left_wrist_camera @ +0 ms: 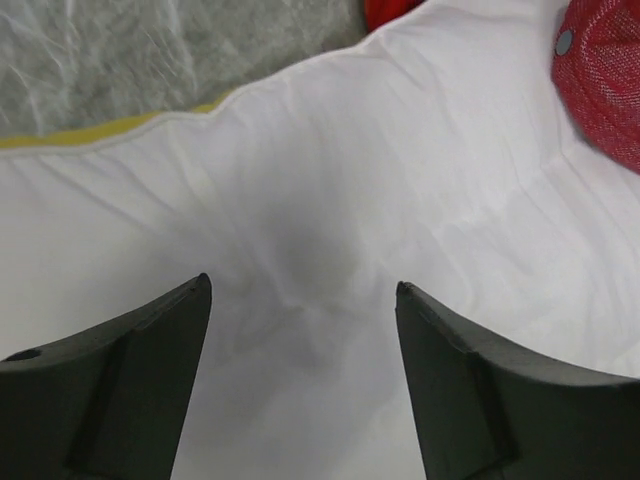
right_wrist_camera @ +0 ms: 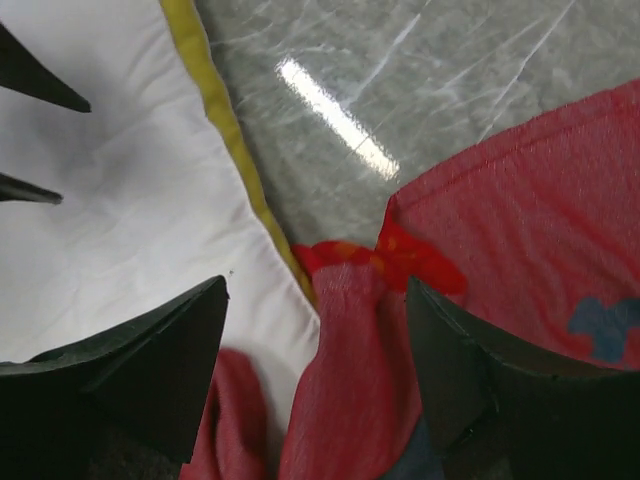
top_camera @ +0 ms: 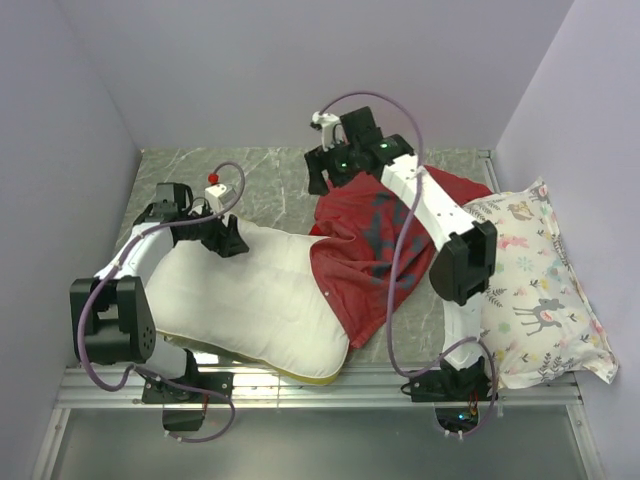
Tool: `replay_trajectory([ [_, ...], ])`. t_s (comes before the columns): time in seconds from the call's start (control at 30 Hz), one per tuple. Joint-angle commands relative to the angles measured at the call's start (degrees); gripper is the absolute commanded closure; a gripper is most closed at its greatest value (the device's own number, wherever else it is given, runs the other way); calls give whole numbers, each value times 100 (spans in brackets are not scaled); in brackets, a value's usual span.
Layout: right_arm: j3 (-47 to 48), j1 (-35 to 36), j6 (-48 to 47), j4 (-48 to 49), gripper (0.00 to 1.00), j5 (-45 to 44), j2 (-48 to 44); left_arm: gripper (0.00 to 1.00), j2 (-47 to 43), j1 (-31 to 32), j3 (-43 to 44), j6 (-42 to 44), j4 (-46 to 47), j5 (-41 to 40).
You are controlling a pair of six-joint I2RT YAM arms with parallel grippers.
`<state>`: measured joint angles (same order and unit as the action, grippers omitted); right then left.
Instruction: Put the pillow into the pillowcase
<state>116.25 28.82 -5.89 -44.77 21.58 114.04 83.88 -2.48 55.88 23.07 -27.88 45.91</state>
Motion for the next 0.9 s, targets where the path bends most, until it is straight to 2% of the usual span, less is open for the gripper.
replay_trajectory([
  [0.0,-30,274,-272,-523,21,-480,461,20,207,28,615,531,90,-83],
  [0.17,-1313,151,-290,-58,16,-111,-284,14,874,212,977,1049,20,32],
  [0.27,-1359,168,-378,-294,16,320,-322,14,1287,624,1188,1489,-182,49],
  [0.4,-1332,238,-351,-357,17,84,-67,14,1623,828,1119,1788,28,-231],
  [0.5,-1001,256,-466,-602,36,-49,434,29,1956,819,1205,2008,-172,-609],
  [0.53,-877,256,-483,-681,50,73,566,42,2105,811,1258,2182,-339,-636],
  [0.57,-771,256,-475,-734,54,187,758,51,2141,793,1268,2184,-411,-627],
  [0.6,-622,256,-387,-682,68,319,812,71,2150,776,1233,2149,-420,-575],
  [0.7,-244,343,-45,-410,86,1030,962,100,2124,740,1040,1589,-53,-382],
  [0.8,160,475,184,-129,87,2005,1015,100,2107,425,978,403,387,110],
  [0.83,162,510,254,37,87,2208,980,100,2063,111,952,-409,884,163],
  [0.87,127,546,307,222,86,2427,849,100,2036,-40,934,-844,1150,173],
])
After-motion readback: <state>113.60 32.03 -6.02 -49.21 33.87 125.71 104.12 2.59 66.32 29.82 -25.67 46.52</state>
